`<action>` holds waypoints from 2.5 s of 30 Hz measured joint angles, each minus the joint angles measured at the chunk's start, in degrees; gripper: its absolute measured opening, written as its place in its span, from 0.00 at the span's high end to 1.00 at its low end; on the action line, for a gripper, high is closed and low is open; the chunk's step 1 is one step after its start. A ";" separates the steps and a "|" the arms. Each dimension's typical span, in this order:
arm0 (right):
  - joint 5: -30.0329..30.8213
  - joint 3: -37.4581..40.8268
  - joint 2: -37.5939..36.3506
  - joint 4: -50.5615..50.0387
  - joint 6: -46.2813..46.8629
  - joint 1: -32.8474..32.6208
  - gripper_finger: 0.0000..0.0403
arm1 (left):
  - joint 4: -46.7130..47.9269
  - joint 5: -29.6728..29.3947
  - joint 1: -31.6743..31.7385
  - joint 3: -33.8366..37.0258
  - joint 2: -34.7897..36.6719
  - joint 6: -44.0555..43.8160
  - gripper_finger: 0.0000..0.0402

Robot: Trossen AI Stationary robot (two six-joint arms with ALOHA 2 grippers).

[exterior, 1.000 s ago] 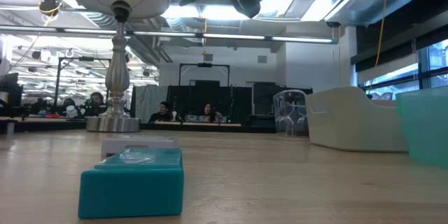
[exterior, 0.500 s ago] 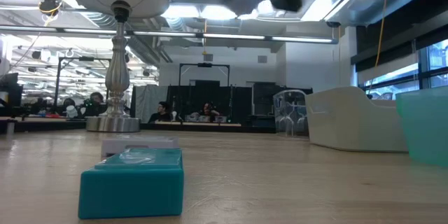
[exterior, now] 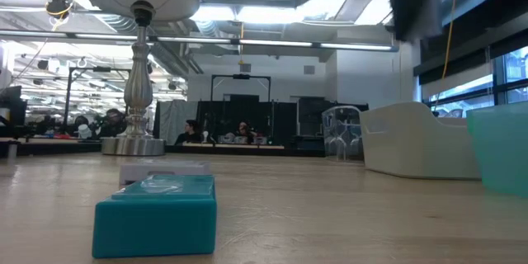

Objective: Pick & Place Office items
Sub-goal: Put the purple charger adapter into the white bin, then put the white timer into the green bin

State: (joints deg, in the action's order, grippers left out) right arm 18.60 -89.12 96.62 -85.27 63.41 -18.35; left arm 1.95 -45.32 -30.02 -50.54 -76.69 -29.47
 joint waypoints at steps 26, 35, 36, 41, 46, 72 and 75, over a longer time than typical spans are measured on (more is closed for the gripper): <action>-4.67 20.93 -0.19 15.52 11.13 0.13 0.61 | 0.91 0.00 0.07 0.00 -0.07 -1.29 0.28; -4.47 20.92 -0.19 15.93 11.13 0.13 0.53 | 1.36 0.96 0.07 0.00 -0.07 -1.46 0.28; -4.47 20.92 -0.19 15.93 11.13 0.13 0.52 | 1.42 1.96 0.07 0.02 -0.07 -1.79 0.28; -4.47 20.92 -0.19 15.94 11.11 0.13 0.44 | 5.94 10.08 0.07 0.01 -0.07 -7.03 0.28; -4.49 20.92 -0.19 15.93 10.91 0.13 0.35 | 13.05 23.82 -0.66 0.02 -0.07 -11.48 0.28; -2.99 20.89 -0.17 21.35 7.71 1.11 0.23 | 14.53 15.72 -7.57 0.04 -15.15 -2.75 0.28; -2.99 20.89 -0.17 21.60 7.70 1.11 0.23 | 11.55 16.10 -6.48 0.06 -18.28 -2.71 0.28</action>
State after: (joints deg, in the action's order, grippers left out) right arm 15.62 -68.23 96.44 -63.67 71.11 -17.23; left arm 13.50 -29.22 -36.50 -50.48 -94.96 -32.18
